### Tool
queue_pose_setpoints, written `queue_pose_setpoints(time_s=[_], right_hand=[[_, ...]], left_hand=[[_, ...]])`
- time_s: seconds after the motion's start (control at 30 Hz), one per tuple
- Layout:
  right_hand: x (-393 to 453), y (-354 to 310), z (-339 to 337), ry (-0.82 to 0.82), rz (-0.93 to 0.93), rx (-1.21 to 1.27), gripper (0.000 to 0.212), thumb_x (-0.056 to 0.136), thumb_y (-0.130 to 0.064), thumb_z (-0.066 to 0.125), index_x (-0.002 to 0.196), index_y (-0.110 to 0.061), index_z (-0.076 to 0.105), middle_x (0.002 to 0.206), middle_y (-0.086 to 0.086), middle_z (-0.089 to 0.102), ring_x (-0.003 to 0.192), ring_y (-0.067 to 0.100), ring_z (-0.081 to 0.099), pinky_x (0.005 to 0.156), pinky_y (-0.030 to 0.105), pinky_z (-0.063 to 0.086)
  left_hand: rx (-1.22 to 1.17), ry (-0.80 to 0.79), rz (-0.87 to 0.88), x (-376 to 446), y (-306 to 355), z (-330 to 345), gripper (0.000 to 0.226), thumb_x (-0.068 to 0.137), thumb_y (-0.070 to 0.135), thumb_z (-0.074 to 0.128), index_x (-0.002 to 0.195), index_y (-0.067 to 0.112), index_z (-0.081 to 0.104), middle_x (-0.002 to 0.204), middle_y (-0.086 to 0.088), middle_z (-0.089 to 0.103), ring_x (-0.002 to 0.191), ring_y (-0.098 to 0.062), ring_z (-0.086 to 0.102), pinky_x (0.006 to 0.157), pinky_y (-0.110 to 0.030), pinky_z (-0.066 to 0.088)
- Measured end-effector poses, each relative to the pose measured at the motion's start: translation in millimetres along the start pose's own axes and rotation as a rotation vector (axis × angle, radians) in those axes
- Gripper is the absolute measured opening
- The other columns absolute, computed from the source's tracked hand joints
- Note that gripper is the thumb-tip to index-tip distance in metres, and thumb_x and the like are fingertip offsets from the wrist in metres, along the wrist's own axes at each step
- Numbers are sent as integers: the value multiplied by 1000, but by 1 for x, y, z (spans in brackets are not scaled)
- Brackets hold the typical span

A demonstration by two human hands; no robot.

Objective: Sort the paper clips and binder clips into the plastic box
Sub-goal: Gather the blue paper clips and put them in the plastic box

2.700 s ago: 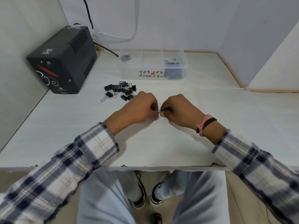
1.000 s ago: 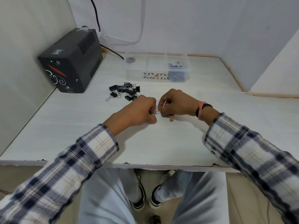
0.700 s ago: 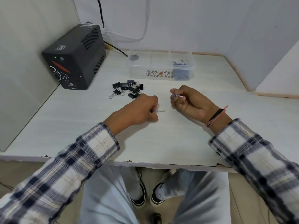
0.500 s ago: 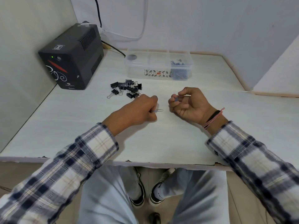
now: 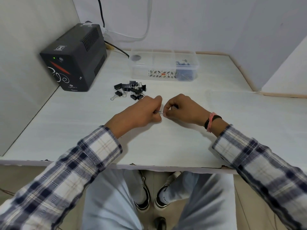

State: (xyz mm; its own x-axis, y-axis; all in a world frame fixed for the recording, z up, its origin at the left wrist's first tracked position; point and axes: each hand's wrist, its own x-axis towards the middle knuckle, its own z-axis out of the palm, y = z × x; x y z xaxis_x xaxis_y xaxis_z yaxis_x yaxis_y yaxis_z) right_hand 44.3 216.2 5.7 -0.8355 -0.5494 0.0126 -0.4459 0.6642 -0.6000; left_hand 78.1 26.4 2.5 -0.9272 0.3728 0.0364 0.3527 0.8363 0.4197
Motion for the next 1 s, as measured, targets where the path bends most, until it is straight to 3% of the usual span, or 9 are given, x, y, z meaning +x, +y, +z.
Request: queue_pose_setpoints(time_s=[0.2, 0.37, 0.43, 0.53, 0.6, 0.67, 0.77, 0.87, 1.0], right_hand=[[8, -6, 0, -119, 98, -95, 18, 82, -20, 72, 78, -3, 73, 65, 0, 65, 57, 10, 53, 57, 23, 45], [10, 3, -2, -114, 39, -75, 37, 87, -24, 59, 62, 0, 46, 61, 9, 43, 58, 19, 38, 59, 34, 37], [9, 7, -6, -73, 111, 249, 36, 87, -20, 54, 56, -4, 45, 60, 9, 44, 57, 20, 34, 54, 31, 33], [11, 16, -17, -45, 311, 902, 24, 80, -12, 50, 57, -17, 43, 62, 8, 43, 61, 22, 15, 45, 27, 12], [16, 22, -25, 32, 408, 1203, 17, 80, -9, 41, 66, -18, 39, 64, 6, 47, 51, 17, 18, 37, 21, 11], [25, 28, -36, 157, 461, 1343, 19, 83, -7, 35, 68, -19, 35, 63, 4, 48, 44, 11, 24, 30, 17, 16], [46, 30, -60, 292, 499, 1309, 16, 85, -4, 34, 75, -16, 40, 64, 5, 46, 42, 10, 27, 31, 17, 18], [73, 30, -92, 375, 538, 1144, 18, 84, 1, 31, 88, -7, 47, 65, 8, 48, 41, 11, 29, 34, 17, 19], [109, 30, -132, 431, 574, 1047, 18, 86, 6, 30, 85, -4, 46, 76, 13, 55, 51, 18, 48, 43, 21, 43]], left_hand=[[-85, 0, -18, -1, -2, -4, 21, 86, 13, 65, 88, 9, 44, 71, 0, 48, 62, -17, 36, 53, -31, 28], [-198, 7, -51, -1, -9, -6, 19, 86, 12, 68, 86, 12, 50, 68, 5, 50, 58, -11, 38, 50, -19, 30], [-272, 3, -80, 2, -10, -8, 17, 86, 11, 70, 84, 13, 53, 70, 8, 53, 60, -9, 41, 52, -16, 32], [-529, -13, -176, 12, -9, -11, 11, 89, 11, 67, 86, 8, 57, 72, 5, 56, 61, -9, 46, 58, -22, 38], [-713, -8, -220, 26, -6, -17, 14, 94, 10, 65, 83, 11, 57, 76, -6, 60, 63, -12, 49, 60, -24, 41], [-809, 12, -234, 48, -1, -27, 20, 98, 10, 63, 79, 12, 55, 77, -10, 62, 63, -13, 52, 59, -21, 44], [-915, 45, -261, 89, 12, -49, 26, 99, 7, 57, 75, 12, 53, 69, -8, 59, 54, -11, 48, 49, -16, 40], [-926, 84, -315, 139, 24, -75, 26, 100, 9, 58, 74, 9, 54, 65, -7, 56, 50, -11, 48, 47, -18, 39], [-847, 146, -395, 197, 34, -90, 19, 92, 5, 62, 74, 5, 56, 67, -8, 52, 54, -15, 45, 47, -19, 40]])
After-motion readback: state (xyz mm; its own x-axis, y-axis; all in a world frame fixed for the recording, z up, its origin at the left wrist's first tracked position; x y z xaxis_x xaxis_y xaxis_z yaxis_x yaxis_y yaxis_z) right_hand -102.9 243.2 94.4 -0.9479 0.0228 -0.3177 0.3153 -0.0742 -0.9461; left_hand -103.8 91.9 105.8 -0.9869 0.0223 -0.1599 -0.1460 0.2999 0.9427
